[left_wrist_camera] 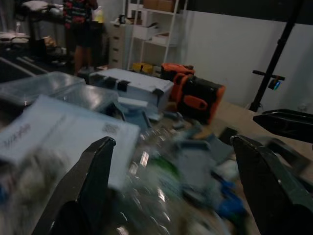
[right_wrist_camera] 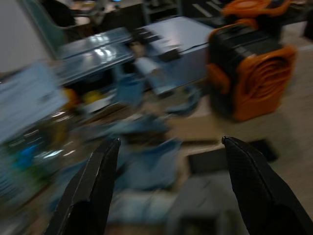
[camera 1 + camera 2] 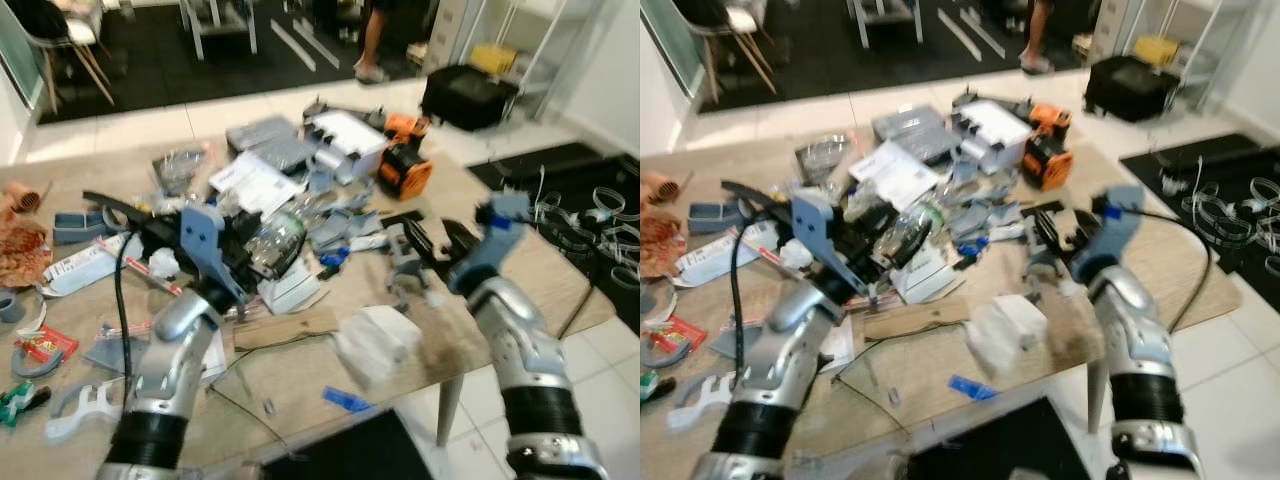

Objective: Picking trash to rubbish bin

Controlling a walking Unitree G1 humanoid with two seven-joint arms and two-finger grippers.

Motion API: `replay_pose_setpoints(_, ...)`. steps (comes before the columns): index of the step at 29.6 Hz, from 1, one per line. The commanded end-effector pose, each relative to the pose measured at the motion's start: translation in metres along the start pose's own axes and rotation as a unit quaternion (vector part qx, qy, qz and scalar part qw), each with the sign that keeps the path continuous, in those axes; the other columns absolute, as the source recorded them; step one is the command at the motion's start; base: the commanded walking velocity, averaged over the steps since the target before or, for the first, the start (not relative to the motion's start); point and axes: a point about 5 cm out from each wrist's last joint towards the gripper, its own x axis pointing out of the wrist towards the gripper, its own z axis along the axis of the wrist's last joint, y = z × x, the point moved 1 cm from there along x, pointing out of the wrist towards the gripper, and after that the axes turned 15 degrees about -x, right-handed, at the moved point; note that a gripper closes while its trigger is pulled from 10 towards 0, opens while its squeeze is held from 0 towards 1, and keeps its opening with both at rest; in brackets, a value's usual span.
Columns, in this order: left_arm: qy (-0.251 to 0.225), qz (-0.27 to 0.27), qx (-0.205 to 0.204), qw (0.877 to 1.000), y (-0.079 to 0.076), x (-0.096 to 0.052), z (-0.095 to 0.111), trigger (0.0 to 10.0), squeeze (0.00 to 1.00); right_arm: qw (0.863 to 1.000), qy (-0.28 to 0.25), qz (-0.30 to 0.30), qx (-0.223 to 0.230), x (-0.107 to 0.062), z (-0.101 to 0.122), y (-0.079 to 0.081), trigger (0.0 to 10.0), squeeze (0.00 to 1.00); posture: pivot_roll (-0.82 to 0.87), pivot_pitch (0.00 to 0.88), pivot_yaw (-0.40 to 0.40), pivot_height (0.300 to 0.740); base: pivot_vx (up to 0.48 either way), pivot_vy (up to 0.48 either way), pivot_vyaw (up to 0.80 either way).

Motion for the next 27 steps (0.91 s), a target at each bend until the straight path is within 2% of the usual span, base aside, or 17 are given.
replay_pose_setpoints(1, 0.002, -0.026, 0.008, 1.000, -0.005, 0.001, 0.005, 10.0, 0.00, 0.999, 0.023, -0.020, -0.007, -0.003, -0.007, -0.011, 10.0, 0.00, -0.06, 0.000, -0.017, 0.740, 0.000, 0.000, 0.00)
replay_pose_setpoints(3, 0.005, -0.030, 0.013, 0.999, -0.005, 0.000, 0.007, 10.0, 0.00, 0.999, 0.029, -0.022, -0.008, -0.003, -0.009, -0.012, 10.0, 0.00, -0.06, 0.000, -0.017, 0.740, 0.000, 0.000, 0.00)
replay_pose_setpoints(6, 0.044, -0.059, 0.046, 0.996, -0.008, -0.005, 0.006, 10.0, 0.00, 0.998, 0.066, -0.010, 0.008, -0.004, -0.018, -0.012, 10.0, 0.00, -0.06, 0.000, -0.019, 0.740, 0.000, 0.000, 0.00)
replay_pose_setpoints(12, 0.074, -0.087, 0.056, 0.992, -0.011, -0.013, 0.005, 10.0, 0.00, 0.996, 0.086, -0.015, 0.007, -0.008, -0.019, -0.020, 10.0, 0.00, -0.05, 0.000, -0.020, 0.740, 0.000, 0.000, 0.00)
replay_pose_setpoints(17, 0.096, -0.114, 0.051, 0.988, -0.014, -0.019, 0.005, 10.0, 0.00, 0.995, 0.085, -0.047, 0.006, -0.009, -0.009, -0.040, 10.0, 0.00, -0.06, 0.000, -0.018, 0.740, 0.000, 0.000, 0.00)
replay_pose_setpoints(23, 0.115, -0.139, 0.055, 0.982, -0.019, -0.023, 0.005, 10.0, 0.00, 0.994, 0.096, -0.056, 0.011, -0.009, 0.002, -0.050, 10.0, 0.00, -0.05, 0.000, -0.020, 0.740, 0.000, 0.000, 0.00)
replay_pose_setpoints(26, 0.127, -0.147, 0.061, 0.979, -0.020, -0.025, 0.005, 10.0, 0.00, 0.992, 0.106, -0.066, 0.024, -0.010, 0.008, -0.057, 10.0, 0.00, -0.05, 0.000, -0.020, 0.740, 0.000, 0.000, 0.00)
replay_pose_setpoints(27, 0.134, -0.151, 0.064, 0.977, -0.021, -0.027, 0.005, 10.0, 0.00, 0.990, 0.113, -0.069, 0.042, -0.010, 0.010, -0.060, 10.0, 0.00, -0.05, 0.000, -0.020, 0.740, 0.000, 0.000, 0.00)
